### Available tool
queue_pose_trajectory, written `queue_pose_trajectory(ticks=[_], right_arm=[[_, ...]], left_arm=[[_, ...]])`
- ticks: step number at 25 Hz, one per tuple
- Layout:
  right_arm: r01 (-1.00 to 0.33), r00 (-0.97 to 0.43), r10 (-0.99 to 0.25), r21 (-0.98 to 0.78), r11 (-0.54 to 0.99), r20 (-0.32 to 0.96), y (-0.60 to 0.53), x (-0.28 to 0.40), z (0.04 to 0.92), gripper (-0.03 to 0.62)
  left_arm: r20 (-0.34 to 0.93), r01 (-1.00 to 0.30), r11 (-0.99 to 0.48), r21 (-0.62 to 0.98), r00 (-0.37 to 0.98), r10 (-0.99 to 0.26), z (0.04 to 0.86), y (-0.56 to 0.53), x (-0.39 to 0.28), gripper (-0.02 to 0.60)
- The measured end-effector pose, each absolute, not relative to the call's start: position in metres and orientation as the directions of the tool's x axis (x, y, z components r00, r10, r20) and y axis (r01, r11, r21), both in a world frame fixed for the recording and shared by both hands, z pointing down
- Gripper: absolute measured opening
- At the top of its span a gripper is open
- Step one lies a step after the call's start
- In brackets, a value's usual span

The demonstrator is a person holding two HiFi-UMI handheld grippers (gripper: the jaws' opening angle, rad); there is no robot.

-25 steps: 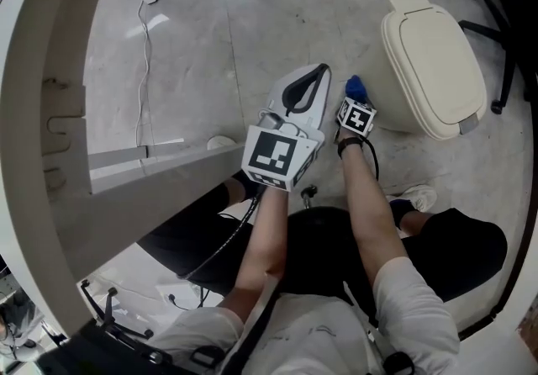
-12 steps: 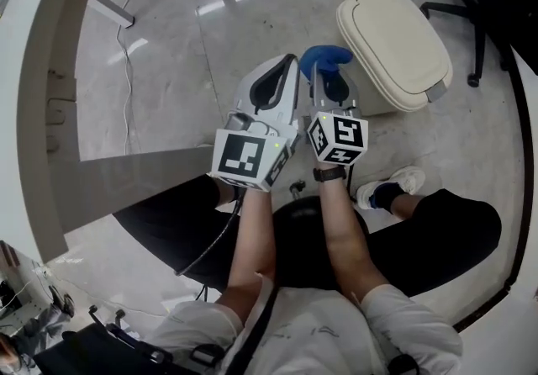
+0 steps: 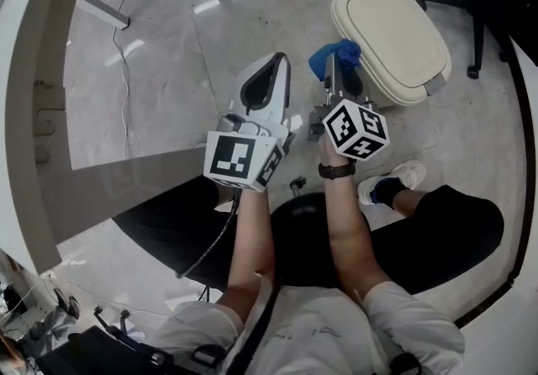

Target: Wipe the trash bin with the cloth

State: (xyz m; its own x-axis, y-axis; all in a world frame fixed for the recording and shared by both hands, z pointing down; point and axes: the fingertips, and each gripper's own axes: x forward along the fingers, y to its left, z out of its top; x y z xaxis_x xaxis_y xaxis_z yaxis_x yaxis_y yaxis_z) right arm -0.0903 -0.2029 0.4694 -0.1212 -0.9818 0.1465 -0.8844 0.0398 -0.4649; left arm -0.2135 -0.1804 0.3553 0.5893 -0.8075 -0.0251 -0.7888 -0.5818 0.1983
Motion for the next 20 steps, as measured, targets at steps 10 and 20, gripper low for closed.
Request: queue_pose_trajectory(ticks=[10, 20], right_arm=[[-0.915, -0.023, -0.861, -0.358, -0.187, 0.508, -0.205, -0.068, 0.666, 0.061], [-0.974, -0.048, -0.663, -0.181, -0.133, 0.747, -0.183, -0.049, 0.804, 0.061]], left_arm=[[-0.006, -0.803, -0.559, 0.208, 0.571, -0.821, 0.369, -0.194, -0.212, 0.0], [0.051, -0.809, -0.563, 0.167, 0.578, -0.815, 0.39, -0.184, -0.197, 0.0]])
